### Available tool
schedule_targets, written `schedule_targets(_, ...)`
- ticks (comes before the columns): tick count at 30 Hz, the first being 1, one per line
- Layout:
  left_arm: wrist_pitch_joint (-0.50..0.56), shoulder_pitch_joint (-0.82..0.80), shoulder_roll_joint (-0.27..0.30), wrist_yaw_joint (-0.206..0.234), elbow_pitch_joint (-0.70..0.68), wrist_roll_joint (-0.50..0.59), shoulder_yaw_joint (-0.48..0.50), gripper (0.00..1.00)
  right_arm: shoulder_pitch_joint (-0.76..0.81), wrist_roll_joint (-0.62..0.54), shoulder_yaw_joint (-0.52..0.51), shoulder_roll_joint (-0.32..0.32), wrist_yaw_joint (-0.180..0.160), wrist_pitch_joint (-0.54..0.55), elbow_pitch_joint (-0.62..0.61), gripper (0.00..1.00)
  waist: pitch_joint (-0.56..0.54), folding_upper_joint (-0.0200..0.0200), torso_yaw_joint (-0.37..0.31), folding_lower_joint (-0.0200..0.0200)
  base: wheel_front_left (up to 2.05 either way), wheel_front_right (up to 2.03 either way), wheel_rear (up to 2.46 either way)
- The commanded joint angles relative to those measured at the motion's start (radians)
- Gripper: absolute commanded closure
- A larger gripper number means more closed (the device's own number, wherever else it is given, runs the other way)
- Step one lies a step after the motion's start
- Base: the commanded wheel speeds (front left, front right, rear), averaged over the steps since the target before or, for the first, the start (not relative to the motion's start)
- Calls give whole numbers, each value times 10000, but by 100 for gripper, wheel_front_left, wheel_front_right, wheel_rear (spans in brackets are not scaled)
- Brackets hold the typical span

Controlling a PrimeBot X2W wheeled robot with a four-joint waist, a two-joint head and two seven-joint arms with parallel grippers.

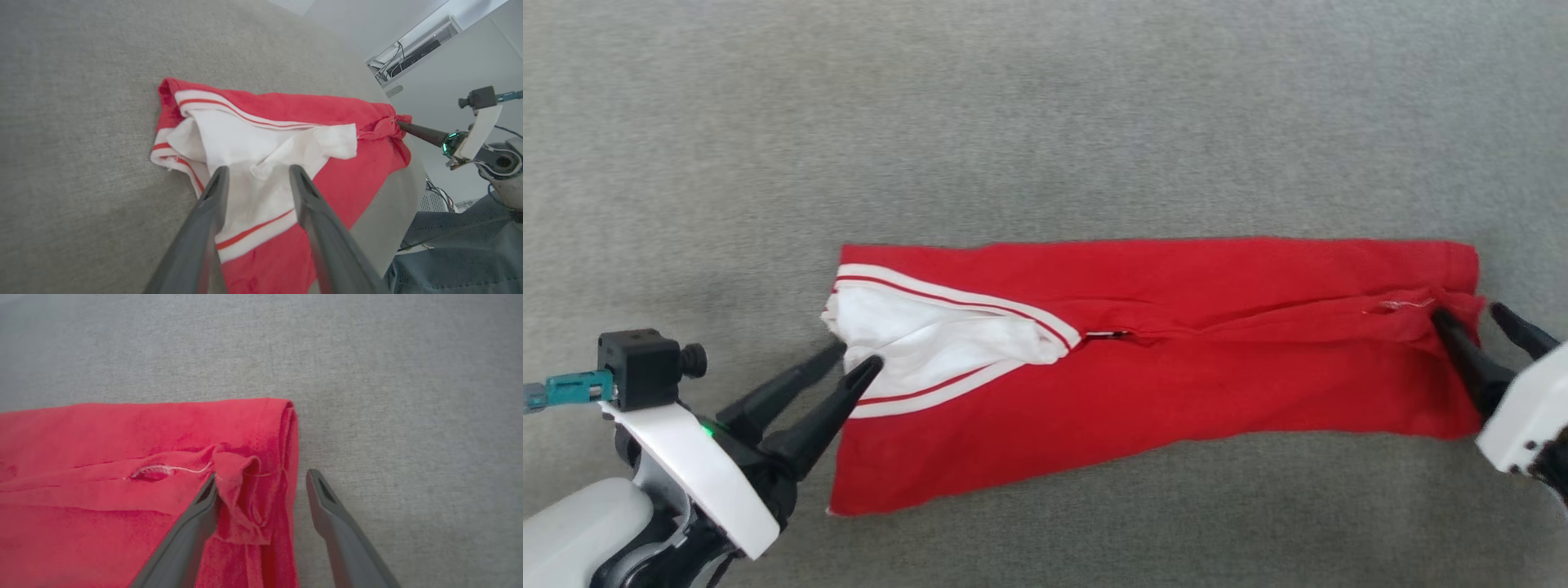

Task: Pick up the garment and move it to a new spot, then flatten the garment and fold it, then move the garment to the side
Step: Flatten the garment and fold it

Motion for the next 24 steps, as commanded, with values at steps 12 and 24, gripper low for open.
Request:
schedule_targets(12, -48, 3197, -3395, 23, 1979, 2418, 5147, 0, -2, 374, -1142, 316, -2, 997, 1923, 0, -565, 0, 1324, 0, 0, 0, 0)
schedule_targets(24, -49, 4609, -6065, 24, 1901, 8684, 9081, 0, 134, 307, -1475, 330, 9, 1744, 2823, 27, -1032, 0, 1973, 0, 0, 0, 0)
